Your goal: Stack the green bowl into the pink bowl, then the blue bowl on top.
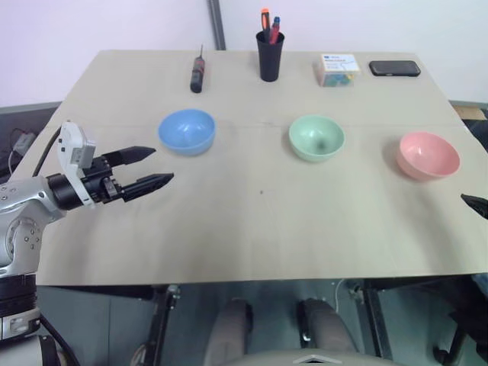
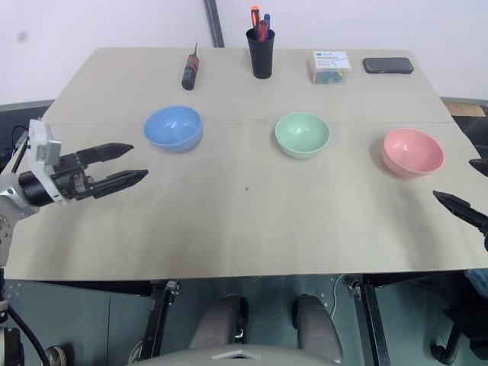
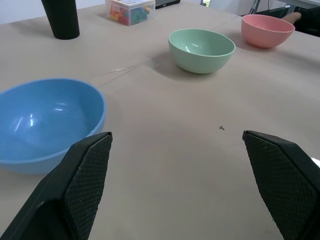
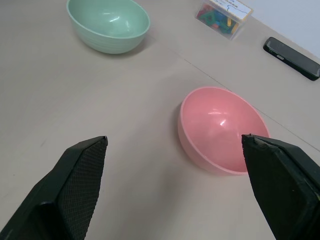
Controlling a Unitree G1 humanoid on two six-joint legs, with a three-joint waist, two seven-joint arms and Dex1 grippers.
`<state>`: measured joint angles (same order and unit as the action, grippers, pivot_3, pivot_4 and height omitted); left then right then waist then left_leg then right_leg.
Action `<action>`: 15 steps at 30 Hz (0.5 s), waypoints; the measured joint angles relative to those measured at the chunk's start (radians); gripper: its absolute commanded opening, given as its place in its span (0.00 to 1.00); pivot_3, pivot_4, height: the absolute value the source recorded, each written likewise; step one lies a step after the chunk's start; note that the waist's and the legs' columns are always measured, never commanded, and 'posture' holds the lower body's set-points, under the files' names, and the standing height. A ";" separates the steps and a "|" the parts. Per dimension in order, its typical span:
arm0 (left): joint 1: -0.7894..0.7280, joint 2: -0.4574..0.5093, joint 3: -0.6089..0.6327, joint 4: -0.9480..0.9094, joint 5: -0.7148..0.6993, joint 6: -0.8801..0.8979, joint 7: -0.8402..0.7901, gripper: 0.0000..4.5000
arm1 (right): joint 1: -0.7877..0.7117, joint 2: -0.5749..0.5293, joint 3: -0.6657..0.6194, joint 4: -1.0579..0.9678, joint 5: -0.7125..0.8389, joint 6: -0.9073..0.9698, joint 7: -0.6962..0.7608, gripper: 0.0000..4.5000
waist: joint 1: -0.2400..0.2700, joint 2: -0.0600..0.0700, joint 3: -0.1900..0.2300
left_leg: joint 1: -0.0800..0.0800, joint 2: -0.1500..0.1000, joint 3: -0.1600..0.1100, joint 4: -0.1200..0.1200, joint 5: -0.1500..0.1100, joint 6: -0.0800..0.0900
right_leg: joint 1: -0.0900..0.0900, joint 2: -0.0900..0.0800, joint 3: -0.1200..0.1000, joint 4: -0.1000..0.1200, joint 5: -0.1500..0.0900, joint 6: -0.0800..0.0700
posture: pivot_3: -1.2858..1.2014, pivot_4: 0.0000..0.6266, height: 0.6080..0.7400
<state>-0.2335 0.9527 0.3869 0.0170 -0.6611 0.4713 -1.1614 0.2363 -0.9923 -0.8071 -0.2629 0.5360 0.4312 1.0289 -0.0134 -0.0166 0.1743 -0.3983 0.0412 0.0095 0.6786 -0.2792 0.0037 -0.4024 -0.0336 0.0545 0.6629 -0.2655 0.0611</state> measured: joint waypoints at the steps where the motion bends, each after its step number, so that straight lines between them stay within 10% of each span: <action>1: 0.000 0.000 0.000 0.000 0.000 0.000 0.000 0.98 | 0.000 0.000 0.000 0.000 0.000 0.000 0.000 1.00 | 0.000 0.000 0.000 | 0.000 0.000 0.000 0.000 0.000 0.000 | 0.000 0.000 0.000 0.000 0.000 0.000 | 0.52 0.24 1.00; 10: -0.049 -0.042 -0.065 -0.093 -0.013 0.005 -0.009 0.98 | -0.108 0.038 0.137 0.009 -0.079 -0.045 -0.105 1.00 | -0.001 -0.001 0.000 | 0.001 0.000 0.001 0.000 0.000 0.000 | 0.000 0.000 0.001 0.001 0.000 0.000 | 0.52 0.24 1.00; 15: -0.096 -0.113 -0.149 -0.198 -0.038 0.031 0.017 0.98 | -0.342 0.043 0.429 0.102 -0.203 -0.001 -0.215 1.00 | -0.005 -0.001 0.001 | 0.001 0.000 0.002 0.001 0.000 0.000 | -0.001 0.000 0.003 0.002 0.000 0.000 | 0.52 0.24 1.00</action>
<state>-0.3295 0.8400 0.2380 -0.1808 -0.6994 0.5020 -1.1439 -0.1059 -0.9491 -0.3780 -0.1607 0.3331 0.4304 0.8135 -0.0187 -0.0171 0.1750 -0.3977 0.0412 0.0119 0.6800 -0.2791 0.0036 -0.4036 -0.0333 0.0573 0.6651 -0.2651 0.0612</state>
